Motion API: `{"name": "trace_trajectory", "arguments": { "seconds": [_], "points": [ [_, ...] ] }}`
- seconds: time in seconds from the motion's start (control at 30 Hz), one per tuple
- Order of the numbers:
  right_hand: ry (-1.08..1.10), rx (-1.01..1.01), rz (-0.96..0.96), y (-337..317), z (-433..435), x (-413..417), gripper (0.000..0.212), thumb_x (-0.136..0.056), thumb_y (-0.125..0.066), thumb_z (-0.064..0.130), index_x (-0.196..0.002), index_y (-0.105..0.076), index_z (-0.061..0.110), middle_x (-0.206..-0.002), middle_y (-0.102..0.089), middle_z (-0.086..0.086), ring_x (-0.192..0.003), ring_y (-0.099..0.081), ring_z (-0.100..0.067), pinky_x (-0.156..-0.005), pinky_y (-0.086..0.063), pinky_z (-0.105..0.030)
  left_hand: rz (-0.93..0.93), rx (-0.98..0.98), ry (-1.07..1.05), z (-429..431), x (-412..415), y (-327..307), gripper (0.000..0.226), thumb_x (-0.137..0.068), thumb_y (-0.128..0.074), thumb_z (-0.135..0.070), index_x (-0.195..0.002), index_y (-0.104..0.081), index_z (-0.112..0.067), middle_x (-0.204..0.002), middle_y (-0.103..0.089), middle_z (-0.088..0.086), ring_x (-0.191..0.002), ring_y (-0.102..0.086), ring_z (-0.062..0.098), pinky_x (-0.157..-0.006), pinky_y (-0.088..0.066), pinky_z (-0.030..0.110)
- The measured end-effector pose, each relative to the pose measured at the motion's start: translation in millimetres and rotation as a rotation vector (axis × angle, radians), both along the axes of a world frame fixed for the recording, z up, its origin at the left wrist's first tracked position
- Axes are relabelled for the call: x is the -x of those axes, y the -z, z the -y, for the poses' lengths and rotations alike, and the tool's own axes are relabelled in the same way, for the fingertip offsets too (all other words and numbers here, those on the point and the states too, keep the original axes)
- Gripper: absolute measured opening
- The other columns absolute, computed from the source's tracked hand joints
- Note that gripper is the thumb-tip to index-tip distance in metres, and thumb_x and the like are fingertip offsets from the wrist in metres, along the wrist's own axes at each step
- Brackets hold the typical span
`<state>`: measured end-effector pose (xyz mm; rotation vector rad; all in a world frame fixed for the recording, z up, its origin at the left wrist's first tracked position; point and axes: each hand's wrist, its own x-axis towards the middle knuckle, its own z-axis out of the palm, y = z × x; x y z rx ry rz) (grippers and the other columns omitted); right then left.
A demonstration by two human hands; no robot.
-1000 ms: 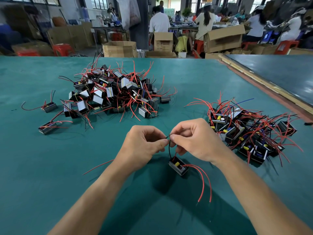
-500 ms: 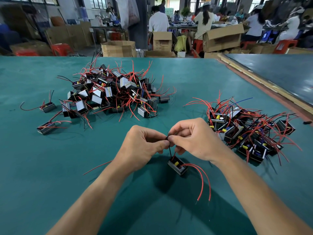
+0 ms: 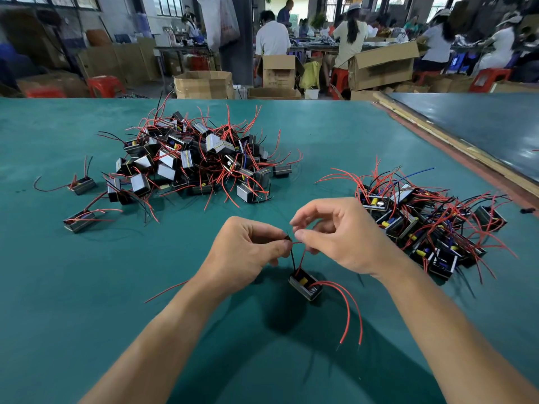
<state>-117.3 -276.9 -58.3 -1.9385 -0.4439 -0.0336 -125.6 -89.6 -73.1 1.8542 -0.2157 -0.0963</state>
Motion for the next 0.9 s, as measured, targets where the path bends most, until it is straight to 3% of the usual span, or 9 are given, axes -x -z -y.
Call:
{"name": "trace_trajectory", "arguments": {
  "seconds": [0.17, 0.37, 0.5, 0.63, 0.77, 0.9],
  "points": [
    [-0.035, 0.063, 0.073, -0.1, 0.6, 0.9, 0.022, -0.083, -0.073, 0.010, -0.081, -0.075, 0.033, -0.074, -0.073, -0.002, -0.061, -0.065, -0.019, -0.061, -0.052, -0.040, -0.011, -0.014, 0.021, -0.1, 0.1, -1.4, 0.011, -0.083, -0.074, -0.012, -0.073, -0.077, -0.017, -0.066, -0.072, 0.001, -0.055, -0.058, 0.009, -0.063, -0.045, 0.030],
    [-0.063, 0.088, 0.106, 2.3, -0.2, -0.1, 0.027, -0.084, -0.075, 0.005, -0.089, -0.078, 0.031, -0.088, -0.075, 0.007, -0.072, -0.067, -0.021, -0.067, -0.054, -0.027, -0.012, 0.006, 0.047, -0.1, 1.9, -4.0, 0.021, -0.083, -0.074, -0.010, -0.064, -0.076, -0.017, -0.061, -0.069, -0.001, -0.052, -0.056, 0.006, -0.054, -0.043, 0.014],
    [-0.051, 0.083, 0.132, 3.2, -2.2, -0.5, 0.017, -0.082, -0.078, 0.012, -0.083, -0.078, 0.029, -0.082, -0.074, 0.008, -0.069, -0.068, -0.018, -0.066, -0.054, -0.031, -0.002, -0.011, 0.054, 0.0, 4.5, -5.7, 0.019, -0.084, -0.073, -0.011, -0.066, -0.077, -0.017, -0.061, -0.068, 0.000, -0.053, -0.055, 0.007, -0.051, -0.041, 0.014],
    [-0.017, 0.030, 0.166, 3.9, -5.3, 0.8, 0.010, -0.077, -0.075, 0.014, -0.074, -0.075, 0.023, -0.068, -0.072, 0.009, -0.057, -0.061, -0.007, -0.057, -0.048, -0.021, 0.024, -0.035, 0.064, 1.1, 6.0, -6.3, 0.028, -0.084, -0.072, -0.009, -0.060, -0.075, -0.023, -0.057, -0.064, -0.003, -0.052, -0.052, 0.008, -0.048, -0.038, 0.014],
    [-0.013, 0.033, 0.163, 4.7, -5.7, -1.1, 0.012, -0.080, -0.074, 0.009, -0.076, -0.070, 0.019, -0.071, -0.070, 0.001, -0.059, -0.061, -0.028, -0.057, -0.050, -0.040, 0.027, -0.031, 0.065, 2.8, 5.5, -6.3, 0.024, -0.084, -0.073, -0.008, -0.067, -0.077, -0.025, -0.056, -0.064, -0.004, -0.049, -0.049, 0.007, -0.045, -0.037, 0.012],
    [-0.010, 0.116, 0.147, 5.2, -4.1, -2.3, 0.025, -0.084, -0.073, 0.008, -0.074, -0.073, 0.030, -0.063, -0.066, 0.017, -0.055, -0.056, -0.005, -0.057, -0.048, -0.026, 0.033, -0.038, 0.058, 3.4, 5.2, -5.1, 0.016, -0.083, -0.073, -0.007, -0.075, -0.079, -0.020, -0.066, -0.069, 0.014, -0.053, -0.052, 0.013, -0.049, -0.040, 0.018]
  ]
}}
